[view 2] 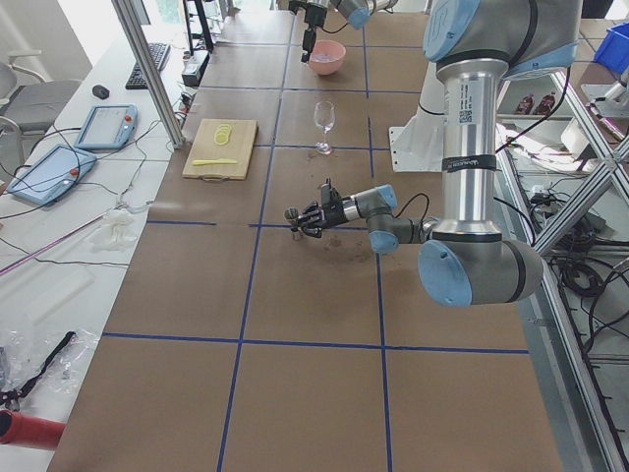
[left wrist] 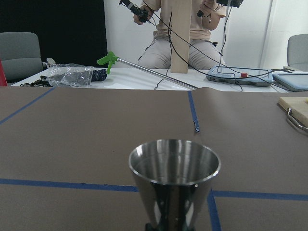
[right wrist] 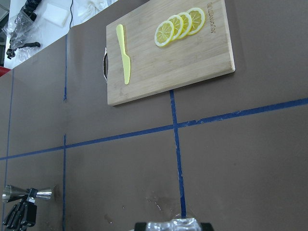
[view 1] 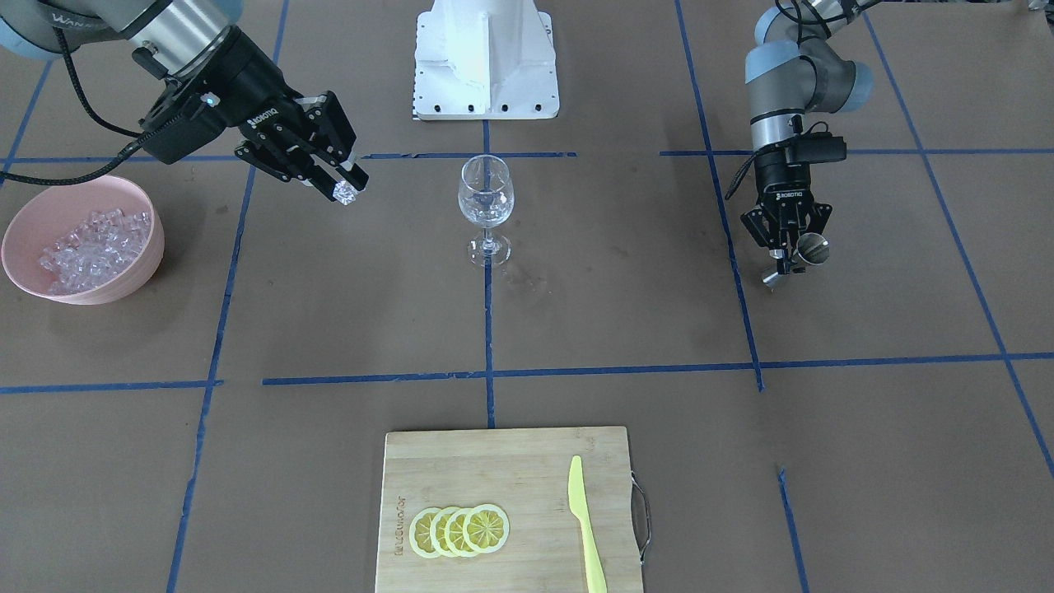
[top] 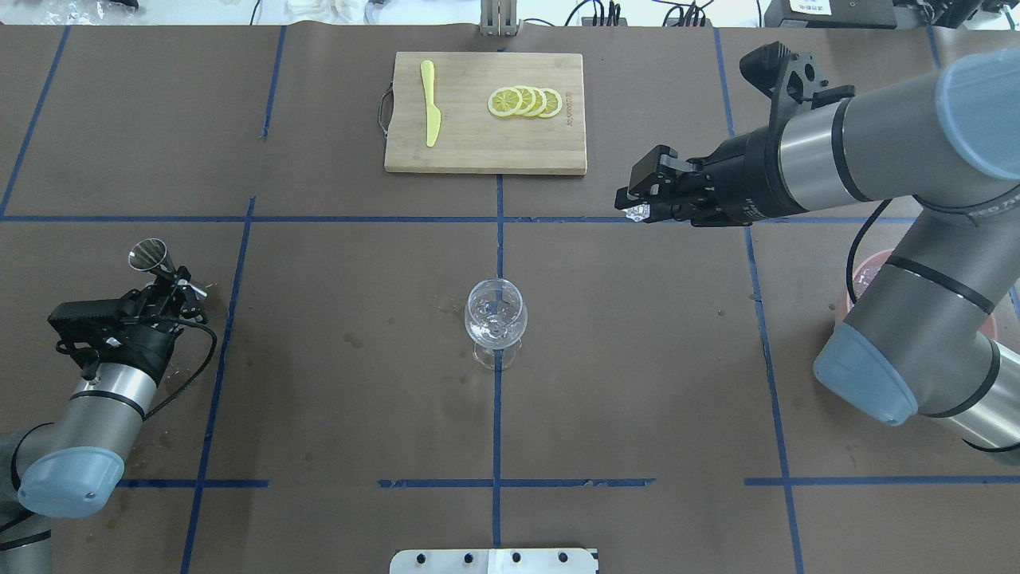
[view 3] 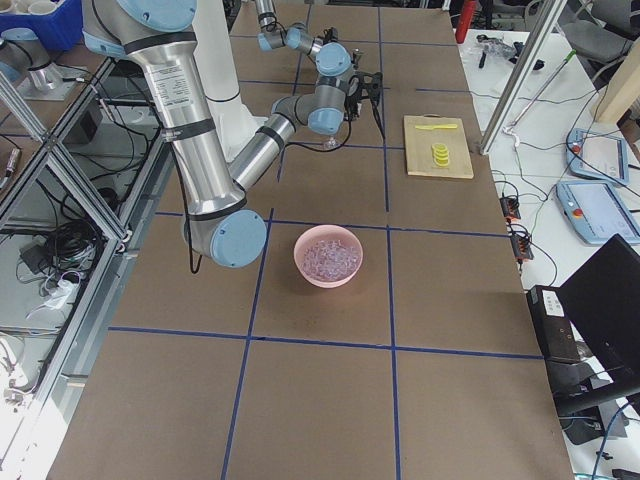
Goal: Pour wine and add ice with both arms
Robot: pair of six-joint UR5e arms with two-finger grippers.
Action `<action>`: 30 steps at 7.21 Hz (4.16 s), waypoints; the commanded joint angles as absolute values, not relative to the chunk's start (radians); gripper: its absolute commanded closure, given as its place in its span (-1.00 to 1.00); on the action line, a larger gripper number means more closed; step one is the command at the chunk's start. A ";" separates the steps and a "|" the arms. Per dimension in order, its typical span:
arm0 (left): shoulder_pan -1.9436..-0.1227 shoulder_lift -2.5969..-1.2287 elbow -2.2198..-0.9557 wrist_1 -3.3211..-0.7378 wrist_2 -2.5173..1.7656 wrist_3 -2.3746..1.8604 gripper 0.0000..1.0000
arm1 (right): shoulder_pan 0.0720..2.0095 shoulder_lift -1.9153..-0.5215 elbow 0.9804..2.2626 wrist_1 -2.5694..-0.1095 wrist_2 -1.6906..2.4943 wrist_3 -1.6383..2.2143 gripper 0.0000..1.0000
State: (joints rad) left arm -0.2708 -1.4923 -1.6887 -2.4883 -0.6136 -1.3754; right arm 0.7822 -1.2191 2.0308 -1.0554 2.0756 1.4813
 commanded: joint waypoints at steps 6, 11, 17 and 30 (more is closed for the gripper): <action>-0.239 -1.513 -1.689 -2.479 -0.617 -1.374 0.71 | 0.738 -1.200 2.028 -1.051 2.040 1.482 1.00; -0.239 -1.511 -1.684 -2.479 -0.618 -1.364 -0.45 | 0.703 -1.177 2.028 -1.055 2.019 1.482 1.00; -0.244 -1.444 -1.793 -2.479 -0.765 -1.281 -1.00 | 0.603 -1.131 2.016 -1.063 1.935 1.488 1.00; -0.252 -1.382 -1.862 -2.476 -0.860 -1.255 -1.00 | 0.482 -1.032 1.962 -1.135 1.782 1.485 -1.00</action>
State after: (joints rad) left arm -0.2503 -1.3821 -1.8539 -2.4758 -0.8501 -1.2564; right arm 0.4801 -1.0310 1.9596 -1.1351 1.7817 1.4849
